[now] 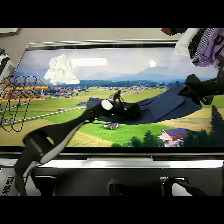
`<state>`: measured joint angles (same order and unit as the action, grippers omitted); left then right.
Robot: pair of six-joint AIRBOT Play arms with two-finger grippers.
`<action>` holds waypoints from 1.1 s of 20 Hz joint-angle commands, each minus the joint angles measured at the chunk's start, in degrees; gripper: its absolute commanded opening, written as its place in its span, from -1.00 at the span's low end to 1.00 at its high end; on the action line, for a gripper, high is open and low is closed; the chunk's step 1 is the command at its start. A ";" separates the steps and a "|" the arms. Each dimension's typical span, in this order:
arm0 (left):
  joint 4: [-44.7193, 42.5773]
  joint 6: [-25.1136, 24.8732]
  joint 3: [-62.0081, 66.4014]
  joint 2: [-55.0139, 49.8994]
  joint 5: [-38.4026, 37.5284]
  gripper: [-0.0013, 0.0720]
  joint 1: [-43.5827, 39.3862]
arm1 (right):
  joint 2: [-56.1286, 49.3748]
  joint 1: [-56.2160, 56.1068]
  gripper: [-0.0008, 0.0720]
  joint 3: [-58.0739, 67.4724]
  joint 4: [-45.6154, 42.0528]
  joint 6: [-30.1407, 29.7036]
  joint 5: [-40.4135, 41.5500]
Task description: Fold the clothes and pants, and hang the long-sleeved shirts on hangers.
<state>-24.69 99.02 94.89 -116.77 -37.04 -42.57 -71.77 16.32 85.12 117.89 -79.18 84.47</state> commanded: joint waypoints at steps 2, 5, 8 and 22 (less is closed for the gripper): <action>2.27 6.08 7.13 -6.10 2.86 -0.93 -4.98 | 0.94 -0.04 -0.90 0.87 0.39 1.03 -0.24; 4.26 7.06 10.19 -7.28 5.25 -0.93 -6.56 | 0.92 -0.04 -0.90 0.87 0.61 0.98 -2.38; 3.52 7.06 10.58 -6.40 0.20 -0.93 -5.16 | 0.92 -0.09 -0.90 0.87 0.68 0.74 -3.89; -61.09 5.68 10.58 27.50 -57.88 -0.93 31.17 | -4.76 -26.38 -0.90 0.81 0.52 10.14 -17.55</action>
<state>-75.37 107.35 105.43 -97.03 -82.67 -20.34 -74.15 -3.20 85.93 120.46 -72.86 71.83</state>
